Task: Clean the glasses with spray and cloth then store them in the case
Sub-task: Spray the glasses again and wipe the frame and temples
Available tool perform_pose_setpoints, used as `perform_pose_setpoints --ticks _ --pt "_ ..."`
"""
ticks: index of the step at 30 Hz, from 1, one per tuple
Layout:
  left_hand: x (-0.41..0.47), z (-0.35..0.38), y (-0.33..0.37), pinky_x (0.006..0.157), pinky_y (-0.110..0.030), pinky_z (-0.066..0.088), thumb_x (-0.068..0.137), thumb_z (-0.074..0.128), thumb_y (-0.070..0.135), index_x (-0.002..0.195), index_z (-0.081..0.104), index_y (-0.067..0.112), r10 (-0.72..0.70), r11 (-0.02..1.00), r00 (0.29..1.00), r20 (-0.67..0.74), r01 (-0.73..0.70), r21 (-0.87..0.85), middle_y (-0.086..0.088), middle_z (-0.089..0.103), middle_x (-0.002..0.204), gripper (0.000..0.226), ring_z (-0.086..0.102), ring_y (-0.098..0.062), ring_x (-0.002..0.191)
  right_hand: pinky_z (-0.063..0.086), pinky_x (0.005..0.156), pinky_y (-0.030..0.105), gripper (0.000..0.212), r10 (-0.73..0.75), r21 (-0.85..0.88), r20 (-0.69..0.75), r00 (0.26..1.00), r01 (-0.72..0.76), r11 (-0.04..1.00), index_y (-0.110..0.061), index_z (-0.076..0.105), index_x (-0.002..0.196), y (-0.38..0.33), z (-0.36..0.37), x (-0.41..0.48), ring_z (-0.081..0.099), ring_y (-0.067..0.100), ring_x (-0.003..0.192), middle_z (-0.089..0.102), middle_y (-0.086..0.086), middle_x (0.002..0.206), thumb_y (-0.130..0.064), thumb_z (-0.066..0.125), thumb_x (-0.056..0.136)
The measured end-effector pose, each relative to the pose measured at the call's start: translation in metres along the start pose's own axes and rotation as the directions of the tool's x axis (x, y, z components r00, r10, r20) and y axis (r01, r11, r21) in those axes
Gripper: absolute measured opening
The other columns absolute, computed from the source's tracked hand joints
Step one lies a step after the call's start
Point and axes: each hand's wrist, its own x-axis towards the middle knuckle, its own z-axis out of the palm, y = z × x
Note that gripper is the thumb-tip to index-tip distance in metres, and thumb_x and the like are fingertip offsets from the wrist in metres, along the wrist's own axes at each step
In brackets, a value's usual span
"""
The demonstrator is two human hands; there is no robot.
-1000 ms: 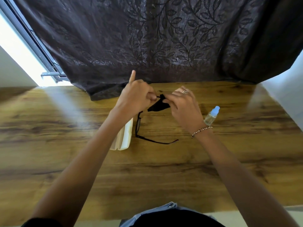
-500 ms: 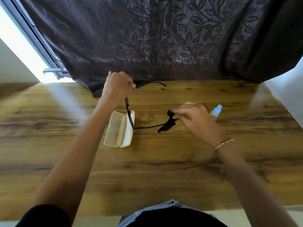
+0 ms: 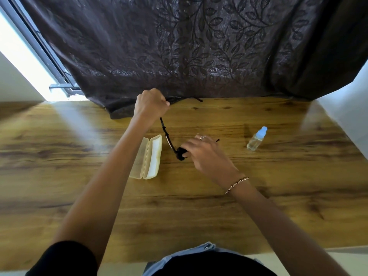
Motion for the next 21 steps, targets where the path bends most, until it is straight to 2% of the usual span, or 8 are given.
perform_pose_setpoints --ticks 2,4,5,7,9,11,16,21 --pt "-0.002 0.003 -0.002 0.102 -0.043 0.042 0.093 0.057 0.025 0.108 0.071 0.01 0.064 0.997 0.998 0.014 -0.064 0.053 -0.012 0.069 0.109 0.025 0.059 -0.028 0.109 0.036 0.111 0.04 0.035 0.033 0.034 -0.027 0.999 -0.032 0.999 -0.008 0.063 0.117 0.002 -0.001 0.001 0.062 0.026 0.109 0.069 0.009 0.11 0.004 0.061 0.084" --pt "-0.007 0.004 -0.004 0.113 -0.049 0.022 0.094 0.056 0.029 0.122 0.063 0.014 0.207 0.962 0.977 0.05 -0.213 0.169 -0.008 0.059 0.129 0.033 0.046 -0.028 0.124 0.036 0.111 0.043 0.031 0.08 0.088 -0.051 0.996 -0.075 0.993 -0.008 0.064 0.116 0.006 -0.004 0.003 0.062 0.027 0.108 0.07 0.009 0.107 0.003 0.059 0.087" --pt "-0.012 0.004 -0.005 0.115 -0.051 0.015 0.092 0.057 0.031 0.123 0.062 0.018 0.303 0.932 0.95 0.077 -0.313 0.185 -0.004 0.054 0.133 0.034 0.039 -0.026 0.128 0.037 0.11 0.043 0.028 0.104 0.122 -0.066 0.992 -0.096 0.988 -0.007 0.065 0.114 0.009 -0.006 0.004 0.063 0.027 0.108 0.071 0.009 0.105 0.0 0.058 0.089" --pt "-0.027 0.003 -0.006 0.114 -0.051 0.016 0.089 0.061 0.031 0.109 0.07 0.022 0.472 0.871 0.873 0.125 -0.484 0.087 0.003 0.054 0.127 0.024 0.035 -0.019 0.125 0.039 0.108 0.042 0.023 0.151 0.188 -0.101 0.983 -0.13 0.973 -0.008 0.067 0.112 0.015 -0.01 0.005 0.063 0.027 0.106 0.071 0.008 0.105 -0.006 0.058 0.091" --pt "-0.042 0.0 -0.007 0.113 -0.05 0.019 0.086 0.065 0.031 0.096 0.074 0.024 0.557 0.825 0.811 0.179 -0.565 -0.011 0.007 0.057 0.119 0.016 0.035 -0.016 0.12 0.037 0.108 0.039 0.02 0.197 0.231 -0.118 0.973 -0.166 0.959 -0.01 0.07 0.108 0.021 -0.014 0.006 0.063 0.025 0.103 0.071 0.006 0.102 -0.009 0.057 0.092" --pt "-0.051 0.0 -0.007 0.114 -0.049 0.018 0.083 0.068 0.035 0.095 0.075 0.023 0.588 0.797 0.78 0.215 -0.604 0.012 0.009 0.058 0.117 0.018 0.035 -0.015 0.12 0.032 0.112 0.035 0.019 0.217 0.244 -0.115 0.969 -0.184 0.952 -0.009 0.071 0.103 0.025 -0.017 0.008 0.063 0.026 0.098 0.072 0.005 0.096 -0.01 0.055 0.093" --pt "-0.054 0.001 0.0 0.118 -0.037 -0.004 0.083 0.067 0.04 0.095 0.073 0.025 0.61 0.737 0.762 0.217 -0.646 0.196 0.015 0.057 0.113 0.02 0.037 -0.01 0.123 0.025 0.115 0.032 0.017 0.211 0.241 -0.131 0.969 -0.175 0.955 -0.011 0.072 0.096 0.021 -0.017 0.008 0.061 0.022 0.087 0.069 0.003 0.088 -0.014 0.055 0.094" --pt "-0.055 -0.002 0.002 0.119 -0.041 -0.006 0.084 0.064 0.041 0.094 0.072 0.029 0.63 0.693 0.744 0.223 -0.669 0.269 0.018 0.056 0.107 0.018 0.036 -0.007 0.122 0.035 0.108 0.036 0.014 0.188 0.237 -0.187 0.964 -0.141 0.961 -0.011 0.072 0.096 0.026 -0.017 0.005 0.06 0.02 0.082 0.07 0.001 0.085 -0.014 0.06 0.091"
